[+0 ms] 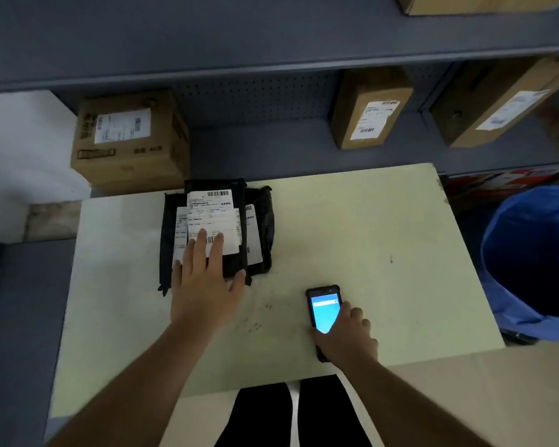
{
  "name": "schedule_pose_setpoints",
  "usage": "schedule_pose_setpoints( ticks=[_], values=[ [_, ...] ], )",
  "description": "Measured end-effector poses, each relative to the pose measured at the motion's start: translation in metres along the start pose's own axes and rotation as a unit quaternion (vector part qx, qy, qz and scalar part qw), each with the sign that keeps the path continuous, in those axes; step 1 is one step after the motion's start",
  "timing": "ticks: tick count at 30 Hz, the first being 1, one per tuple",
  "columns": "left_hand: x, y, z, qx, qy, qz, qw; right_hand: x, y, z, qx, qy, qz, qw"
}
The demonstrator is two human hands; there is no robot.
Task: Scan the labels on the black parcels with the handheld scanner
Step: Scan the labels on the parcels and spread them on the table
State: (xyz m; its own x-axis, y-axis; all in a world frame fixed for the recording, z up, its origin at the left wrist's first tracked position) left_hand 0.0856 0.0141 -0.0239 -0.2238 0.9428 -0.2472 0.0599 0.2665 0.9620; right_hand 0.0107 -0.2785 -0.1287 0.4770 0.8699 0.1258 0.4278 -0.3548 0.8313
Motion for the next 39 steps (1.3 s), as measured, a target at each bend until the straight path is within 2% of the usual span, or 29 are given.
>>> schedule_pose_setpoints(
  ticks=[9, 21, 30, 35, 39],
  values=[
    [0.014, -0.003, -0.003, -0.048, 0.002, -0.015, 0.999, -0.004, -0.02, 0.006, -0.023, -0.049, 0.026, 0.998],
    [0.019, -0.004, 0.005, -0.04, 0.015, -0.005, 0.999, -0.004, -0.013, 0.011, -0.003, -0.035, 0.033, 0.999],
    [0.021, 0.004, 0.023, -0.048, 0.03, -0.01, 0.998, 0.005, 0.019, 0.021, -0.024, -0.008, 0.078, 0.997],
    [0.031, 0.002, 0.038, -0.032, 0.097, -0.075, 0.992, 0.023, 0.033, 0.026, -0.028, 0.005, 0.106, 0.994],
    [0.047, 0.0, 0.053, -0.027, 0.168, -0.115, 0.979, 0.043, 0.041, 0.028, 0.0, 0.029, 0.116, 0.993]
  ],
)
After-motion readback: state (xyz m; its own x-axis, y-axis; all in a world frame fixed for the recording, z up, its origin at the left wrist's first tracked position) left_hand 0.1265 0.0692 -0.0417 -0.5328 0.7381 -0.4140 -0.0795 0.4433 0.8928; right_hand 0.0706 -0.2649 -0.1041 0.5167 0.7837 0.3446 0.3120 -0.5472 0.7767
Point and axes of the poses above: each hand's wrist, its own z-axis towards the middle knuckle, its own y-axis out of the back of the hand, x = y × z, the point moved 9 cm from there along z, towards the middle knuckle, and after that the axes turned 9 degrees about -x, right-handed, at the moved point
